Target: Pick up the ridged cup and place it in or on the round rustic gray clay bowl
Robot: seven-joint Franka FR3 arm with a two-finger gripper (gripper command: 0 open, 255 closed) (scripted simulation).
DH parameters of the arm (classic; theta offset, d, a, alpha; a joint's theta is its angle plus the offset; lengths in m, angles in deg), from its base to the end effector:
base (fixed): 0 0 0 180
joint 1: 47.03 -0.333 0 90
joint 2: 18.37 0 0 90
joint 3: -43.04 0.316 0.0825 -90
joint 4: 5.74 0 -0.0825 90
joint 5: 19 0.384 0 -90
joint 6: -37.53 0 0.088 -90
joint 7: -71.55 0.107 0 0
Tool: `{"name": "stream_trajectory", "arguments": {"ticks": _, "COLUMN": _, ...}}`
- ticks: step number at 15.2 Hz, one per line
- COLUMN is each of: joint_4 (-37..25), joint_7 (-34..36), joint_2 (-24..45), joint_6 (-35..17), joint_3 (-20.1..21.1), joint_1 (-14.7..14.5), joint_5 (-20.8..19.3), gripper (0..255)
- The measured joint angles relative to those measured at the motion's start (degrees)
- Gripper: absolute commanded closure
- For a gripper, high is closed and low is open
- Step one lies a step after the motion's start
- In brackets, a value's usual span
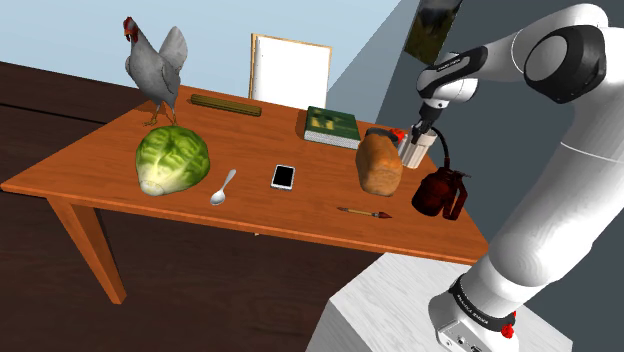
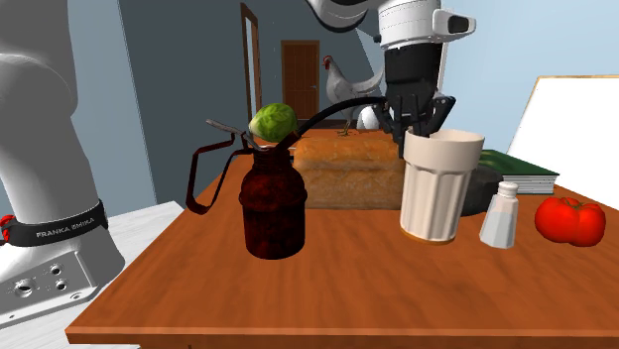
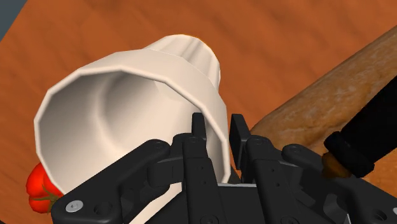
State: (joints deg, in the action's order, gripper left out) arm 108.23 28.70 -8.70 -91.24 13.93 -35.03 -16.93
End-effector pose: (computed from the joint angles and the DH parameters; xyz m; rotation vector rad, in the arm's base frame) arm 0.4555 -0.3840 0.4001 3.0274 0.0301 0.0729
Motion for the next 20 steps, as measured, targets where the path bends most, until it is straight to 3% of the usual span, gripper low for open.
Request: {"name": "stream_trajectory", "arguments": {"ticks": 20, "joint_4": -10.1, "joint_7": 1.4, "joint_2": -5.0, "joint_6": 14.5, "joint_3": -0.4, "joint_1": -0.7, "joint_5": -2.9, "gripper": 255}}
